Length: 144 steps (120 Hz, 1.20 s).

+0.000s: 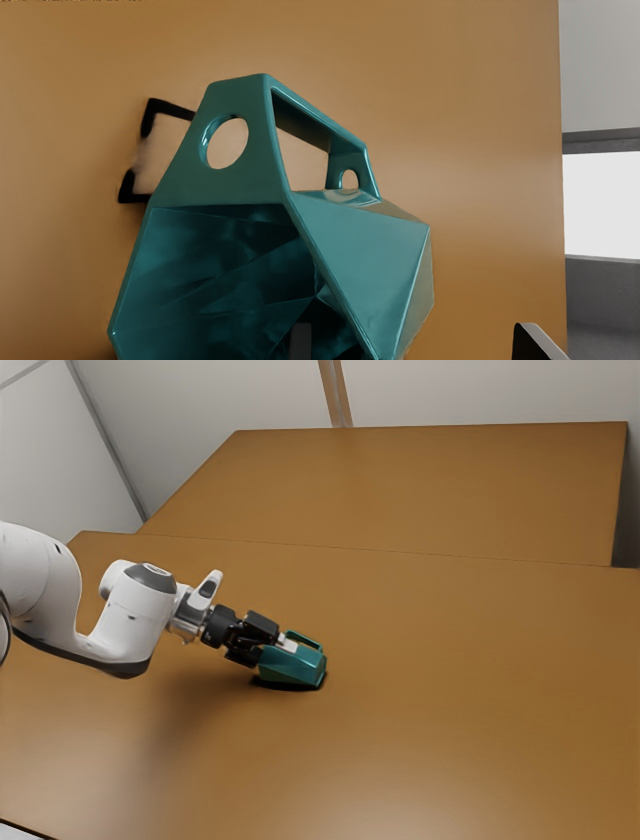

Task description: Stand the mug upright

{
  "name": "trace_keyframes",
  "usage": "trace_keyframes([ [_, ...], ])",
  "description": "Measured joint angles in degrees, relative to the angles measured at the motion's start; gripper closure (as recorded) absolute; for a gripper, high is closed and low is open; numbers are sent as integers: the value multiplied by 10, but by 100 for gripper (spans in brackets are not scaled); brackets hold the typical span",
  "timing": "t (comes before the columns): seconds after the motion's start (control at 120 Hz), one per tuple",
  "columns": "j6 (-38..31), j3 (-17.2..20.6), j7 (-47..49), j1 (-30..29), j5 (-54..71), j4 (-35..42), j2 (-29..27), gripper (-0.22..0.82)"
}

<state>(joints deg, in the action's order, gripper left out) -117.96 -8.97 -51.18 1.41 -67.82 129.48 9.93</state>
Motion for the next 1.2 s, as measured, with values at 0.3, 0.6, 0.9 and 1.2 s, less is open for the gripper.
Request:
trace_keyframes([
  [0.3,-1,0,-5,0,-2,-2,-3,64],
  [0.6,-10,0,-8,12,4,-4,-34,76],
  [0.9,-29,-1,-4,15,40,-10,-79,78],
  [1.2,10,-1,47,10,231,-65,-102,78],
])
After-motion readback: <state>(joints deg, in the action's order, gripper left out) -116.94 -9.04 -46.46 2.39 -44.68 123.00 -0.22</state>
